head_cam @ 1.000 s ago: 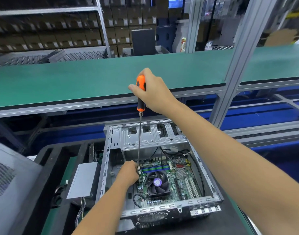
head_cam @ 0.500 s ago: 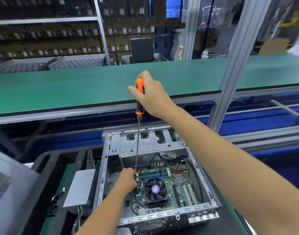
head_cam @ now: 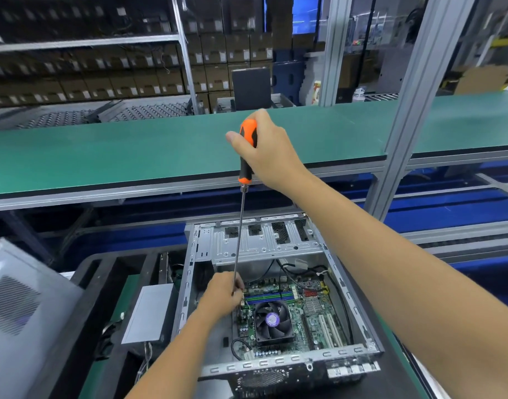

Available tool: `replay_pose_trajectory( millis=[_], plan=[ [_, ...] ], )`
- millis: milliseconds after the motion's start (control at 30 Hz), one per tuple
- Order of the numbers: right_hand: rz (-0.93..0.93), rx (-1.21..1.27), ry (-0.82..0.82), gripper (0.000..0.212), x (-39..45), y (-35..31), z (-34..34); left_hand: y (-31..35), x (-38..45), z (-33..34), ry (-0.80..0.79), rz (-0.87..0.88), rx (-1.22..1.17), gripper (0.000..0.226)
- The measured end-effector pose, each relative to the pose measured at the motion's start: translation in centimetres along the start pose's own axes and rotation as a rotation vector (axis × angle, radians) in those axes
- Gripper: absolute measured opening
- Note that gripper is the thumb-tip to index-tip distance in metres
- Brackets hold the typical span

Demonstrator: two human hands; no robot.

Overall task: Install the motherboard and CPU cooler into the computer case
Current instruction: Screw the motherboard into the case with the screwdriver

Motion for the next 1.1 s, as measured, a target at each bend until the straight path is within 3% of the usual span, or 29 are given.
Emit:
replay_pose_trajectory(
  millis=[267, 400, 567, 900, 1100],
  plan=[
    [-0.025, 0.318, 0.139, 0.039, 1.8, -4.4, 0.4, 0.7, -3.4, -7.8, 0.234, 0.05, -0.273, 0.021],
    [-0.022, 0.448, 0.061, 0.035, 1.8, -7.1, 4.2, -2.6, -7.6, -12.4, 0.372, -0.029, -0.201, 0.011],
    [-0.009, 0.495, -0.216, 0.029, -0.4, -10.1, 13.5, -10.2, -13.8, -14.4, 0.426, -0.2, -0.171, 0.006],
    [0.053, 0.43, -0.339, 0.021, -6.5, -10.6, 28.2, -22.8, -23.4, -9.7, 0.185, -0.36, -0.217, 0.009],
    [0.077, 0.243, -0.403, 0.024, -8.9, -7.6, 32.3, -23.8, -24.0, -5.9, 0.038, -0.369, -0.371, 0.023]
  ],
)
Point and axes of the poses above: each hand's wrist, its own x-axis towards the middle knuckle, its own z-axis out of the palm, y = z × x, the point moved 10 cm from there along x, towards the middle knuckle, and after that the axes turned 13 degrees about z, right-handed, at the moved point
